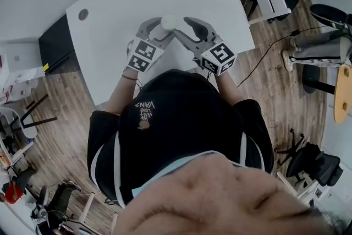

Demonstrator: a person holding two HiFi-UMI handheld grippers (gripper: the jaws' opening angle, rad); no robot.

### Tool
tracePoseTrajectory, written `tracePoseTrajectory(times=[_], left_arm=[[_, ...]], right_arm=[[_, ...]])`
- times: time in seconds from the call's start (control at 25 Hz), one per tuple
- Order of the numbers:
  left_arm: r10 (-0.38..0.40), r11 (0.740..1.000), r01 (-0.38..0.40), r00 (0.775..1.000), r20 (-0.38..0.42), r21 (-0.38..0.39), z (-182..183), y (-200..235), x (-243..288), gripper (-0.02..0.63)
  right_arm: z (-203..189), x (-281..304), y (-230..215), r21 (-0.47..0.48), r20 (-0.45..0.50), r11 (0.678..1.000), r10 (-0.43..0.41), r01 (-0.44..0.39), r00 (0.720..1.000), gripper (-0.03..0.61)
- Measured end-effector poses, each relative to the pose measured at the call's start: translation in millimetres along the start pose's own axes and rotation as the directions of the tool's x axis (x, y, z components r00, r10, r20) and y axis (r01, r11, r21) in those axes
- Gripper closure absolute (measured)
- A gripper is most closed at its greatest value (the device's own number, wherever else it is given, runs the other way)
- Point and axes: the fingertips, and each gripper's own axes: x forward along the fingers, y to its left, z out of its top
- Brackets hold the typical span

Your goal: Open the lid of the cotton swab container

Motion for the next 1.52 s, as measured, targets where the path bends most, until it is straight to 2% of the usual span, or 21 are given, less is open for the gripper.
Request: tracePoseTrajectory(times=[0.12,0.24,0.72,0.96,1.24,1.52], left_arm=[[-0.011,1.0,0.011,1.0,-0.006,0.03,0.2,-5.5,1.3,0.354],[-0.032,0.998,0.033,0.999,-0.009,0.052,1.7,-11.9,3.7,0.354],[-0.07,0.993,0.071,0.998,-0.009,0.095,3.7,-22.5,6.1,0.354],[-0.05,0.992,0.05,0.999,0.0,0.12,6.0,-19.9,3.0,0.356],[-0.042,0.993,0.042,0.999,0.002,0.108,0.4,-19.5,2.4,0.357],[-0.042,0.992,0.041,0.999,0.003,0.119,-2.0,-21.4,-0.3,0.359]], right_arm=[[-3.2,2.3,6.0,-0.025,-0.024,0.999,0.035,-0.035,0.999,0.329],[-8.1,5.3,9.8,-0.076,-0.068,0.996,0.052,-0.057,0.996,0.31],[-14.8,8.3,9.2,-0.161,-0.126,0.985,0.046,-0.067,0.991,0.314],[-12.1,8.9,10.0,-0.123,-0.117,0.989,0.066,-0.08,0.991,0.327],[-12.6,8.6,9.3,-0.093,-0.118,0.991,0.08,-0.091,0.99,0.33],[-11.3,5.0,8.8,-0.004,-0.102,0.993,0.114,-0.115,0.988,0.33]])
